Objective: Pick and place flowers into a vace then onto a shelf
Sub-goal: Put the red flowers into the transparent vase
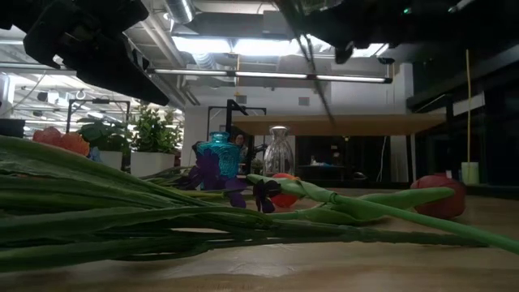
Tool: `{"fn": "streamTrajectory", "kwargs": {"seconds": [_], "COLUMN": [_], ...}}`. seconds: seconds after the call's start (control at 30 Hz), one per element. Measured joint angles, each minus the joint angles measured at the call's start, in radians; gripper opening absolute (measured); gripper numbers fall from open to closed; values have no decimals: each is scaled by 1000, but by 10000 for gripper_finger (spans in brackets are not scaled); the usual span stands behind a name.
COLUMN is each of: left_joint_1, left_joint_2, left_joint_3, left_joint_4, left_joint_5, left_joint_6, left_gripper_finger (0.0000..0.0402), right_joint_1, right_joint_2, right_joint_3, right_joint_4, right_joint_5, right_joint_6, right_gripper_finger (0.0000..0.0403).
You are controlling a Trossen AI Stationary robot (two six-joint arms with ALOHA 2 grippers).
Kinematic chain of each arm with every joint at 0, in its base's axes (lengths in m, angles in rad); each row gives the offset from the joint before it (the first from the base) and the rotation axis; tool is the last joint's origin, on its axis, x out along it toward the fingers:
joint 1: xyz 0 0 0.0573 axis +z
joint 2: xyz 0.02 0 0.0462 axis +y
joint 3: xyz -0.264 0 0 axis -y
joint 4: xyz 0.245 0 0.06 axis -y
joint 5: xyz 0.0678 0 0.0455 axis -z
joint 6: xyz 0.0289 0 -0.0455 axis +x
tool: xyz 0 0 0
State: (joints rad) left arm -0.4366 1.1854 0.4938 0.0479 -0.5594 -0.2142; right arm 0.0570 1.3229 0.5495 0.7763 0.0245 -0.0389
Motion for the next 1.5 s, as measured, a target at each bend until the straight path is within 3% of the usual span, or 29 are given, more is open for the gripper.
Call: {"fn": "streamTrajectory", "kwargs": {"seconds": [0.33,0.53,1.03,1.5], "left_joint_1": [46,81,107,107], "left_joint_2": [0,0,0,0], "left_joint_3": [0,0,0,0], "left_joint_4": [1,1,1,1], "left_joint_5": [-1,-1,-1,-1], "left_joint_6": [-9,-10,-9,-9], "left_gripper_finger": [4,4,4,4], "right_joint_1": [-41,-46,-163,-186], "right_joint_2": [219,301,299,277], "right_joint_3": [0,0,0,0], "right_joint_4": [444,626,687,704], "right_joint_5": [-107,-113,-113,-159], "right_joint_6": [-47,-83,-38,7], "right_gripper_finger": [3,3,2,1]}}
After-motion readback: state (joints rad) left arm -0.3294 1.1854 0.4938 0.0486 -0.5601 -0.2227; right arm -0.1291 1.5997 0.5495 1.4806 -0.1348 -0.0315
